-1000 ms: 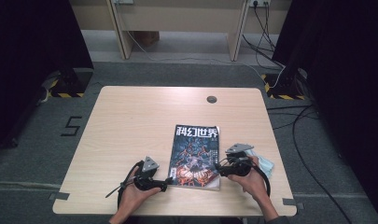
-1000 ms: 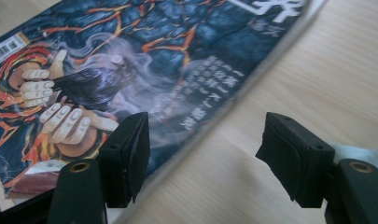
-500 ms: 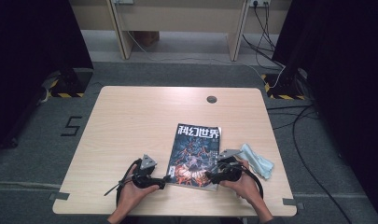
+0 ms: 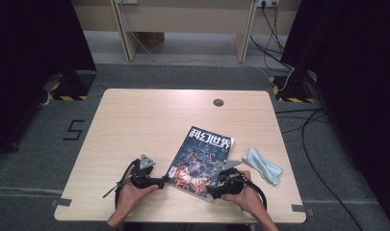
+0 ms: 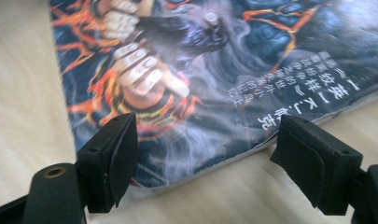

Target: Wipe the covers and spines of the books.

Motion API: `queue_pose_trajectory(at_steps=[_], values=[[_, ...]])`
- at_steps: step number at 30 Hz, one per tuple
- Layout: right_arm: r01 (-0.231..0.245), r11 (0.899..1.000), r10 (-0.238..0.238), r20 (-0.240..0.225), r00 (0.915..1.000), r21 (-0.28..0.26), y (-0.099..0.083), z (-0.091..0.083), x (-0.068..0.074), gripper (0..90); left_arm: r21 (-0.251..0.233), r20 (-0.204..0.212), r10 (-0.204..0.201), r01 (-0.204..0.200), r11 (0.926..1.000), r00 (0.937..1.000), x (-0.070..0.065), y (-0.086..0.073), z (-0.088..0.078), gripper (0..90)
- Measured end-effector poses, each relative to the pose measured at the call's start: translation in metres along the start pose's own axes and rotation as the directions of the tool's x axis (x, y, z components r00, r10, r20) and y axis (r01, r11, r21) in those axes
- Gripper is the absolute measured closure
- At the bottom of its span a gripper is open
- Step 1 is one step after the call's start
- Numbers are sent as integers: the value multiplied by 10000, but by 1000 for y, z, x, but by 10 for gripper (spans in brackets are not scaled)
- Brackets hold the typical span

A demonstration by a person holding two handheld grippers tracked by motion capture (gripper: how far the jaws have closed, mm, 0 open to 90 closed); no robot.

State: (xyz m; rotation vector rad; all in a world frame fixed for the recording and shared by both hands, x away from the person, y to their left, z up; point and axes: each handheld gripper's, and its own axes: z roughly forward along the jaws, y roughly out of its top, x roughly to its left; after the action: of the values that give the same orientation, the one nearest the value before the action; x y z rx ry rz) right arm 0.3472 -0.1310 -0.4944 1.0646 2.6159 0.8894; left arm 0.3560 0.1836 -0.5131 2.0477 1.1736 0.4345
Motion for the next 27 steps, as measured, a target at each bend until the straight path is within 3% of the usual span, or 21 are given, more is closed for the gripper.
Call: queue_pose_trajectory(at_steps=[9,12,15,18,19,22,24,27], values=[[508,9987,-514,-856,9950,-95,1,2,13,249,1,-284,-467,467,9989,9985,23,1,0,188],[674,9975,-691,-995,9926,-202,1,2,12,322,-8,-431,-543,543,9985,9976,27,1,0,183],[417,9987,-446,-1057,9934,-290,2,0,7,348,-35,-356,-586,585,9983,9976,26,2,-1,201],[294,9982,-338,-858,9957,-521,2,-6,-4,350,-24,-288,-627,626,9980,9976,26,2,-4,248],[50,9968,-103,-671,9977,-792,3,-12,-13,350,-87,-212,-622,620,9980,9978,25,2,-6,255],[-203,9945,152,-505,9986,-1026,3,-17,-23,351,-373,235,-926,934,9949,9954,20,1,-12,255],[-556,9899,532,-219,9983,-1304,2,-21,-33,351,-278,362,-947,957,9950,9948,16,-2,-16,255],[-884,9846,925,203,9955,-1506,2,-25,-47,348,-293,878,-1241,1271,9915,9884,10,-6,-22,254]])
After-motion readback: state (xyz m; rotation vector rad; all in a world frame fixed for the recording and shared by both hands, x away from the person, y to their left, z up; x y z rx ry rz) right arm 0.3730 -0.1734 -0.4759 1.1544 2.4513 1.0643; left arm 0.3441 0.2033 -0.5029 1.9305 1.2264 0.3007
